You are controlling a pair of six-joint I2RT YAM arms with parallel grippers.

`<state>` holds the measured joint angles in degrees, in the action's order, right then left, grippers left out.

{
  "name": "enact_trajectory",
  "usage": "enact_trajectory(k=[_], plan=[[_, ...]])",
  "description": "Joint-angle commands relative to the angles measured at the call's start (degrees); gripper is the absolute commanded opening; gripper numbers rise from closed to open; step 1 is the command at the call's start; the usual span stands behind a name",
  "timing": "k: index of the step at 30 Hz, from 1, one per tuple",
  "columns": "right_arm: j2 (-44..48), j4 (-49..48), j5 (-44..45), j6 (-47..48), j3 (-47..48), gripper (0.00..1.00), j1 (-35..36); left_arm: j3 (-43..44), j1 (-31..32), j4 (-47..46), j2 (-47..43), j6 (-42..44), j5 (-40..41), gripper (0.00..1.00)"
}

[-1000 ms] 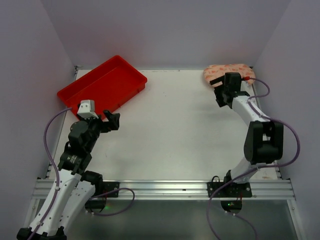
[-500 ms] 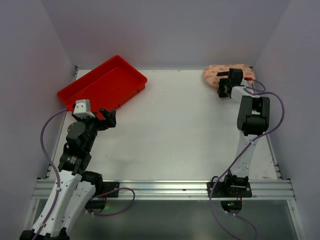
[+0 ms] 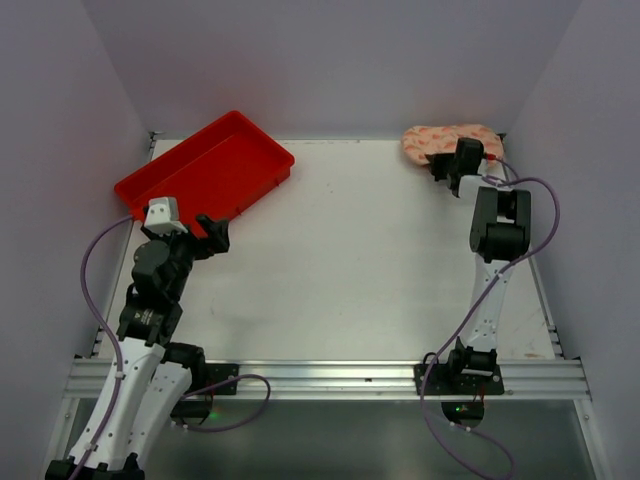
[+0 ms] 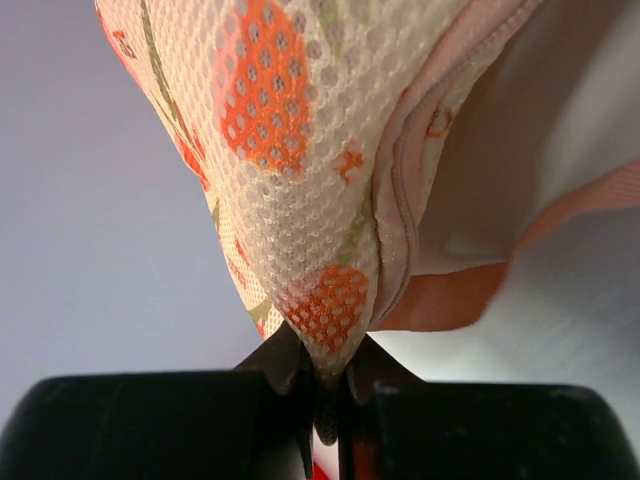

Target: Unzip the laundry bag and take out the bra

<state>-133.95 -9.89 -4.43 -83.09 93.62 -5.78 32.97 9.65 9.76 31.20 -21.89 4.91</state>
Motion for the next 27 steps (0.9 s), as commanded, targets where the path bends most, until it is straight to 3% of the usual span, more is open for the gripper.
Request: enact_trajectory(k=[1,11,18,21,23,25,27], plan=[[5.6,-6.2,-7.9,4.8,-3.2,0.0,0.8,-0.4,-0.6,-3.8,-1.0,0.8,-1.2,1.0],[30.1,-1.8,-30.6,26.4,-25.7,0.0,12.4,0.2,0.5,-3.9,-0.2,0.3,-6.6,1.0],[43.4,15.8,-38.5,48.1,-37.4,0.0,26.3,4.1,1.2,0.9,4.0,0.5,-12.8,1.0],[45.7,21.6,-41.5,54.1,-39.0,0.0,29.0,5.0,1.2,2.4,5.5,0.5,-15.4,1.0],[44.8,31.0,-43.6,61.2,-38.0,0.0,30.1,5.5,1.2,3.0,6.4,0.6,-16.8,1.0],[44.0,36.5,-42.7,65.0,-37.5,0.14,31.2,5.8,1.2,3.4,7.0,0.8,-18.0,1.0],[45.6,36.3,-36.6,63.8,-38.5,0.35,30.7,6.3,1.2,3.7,7.7,0.9,-18.4,1.0]])
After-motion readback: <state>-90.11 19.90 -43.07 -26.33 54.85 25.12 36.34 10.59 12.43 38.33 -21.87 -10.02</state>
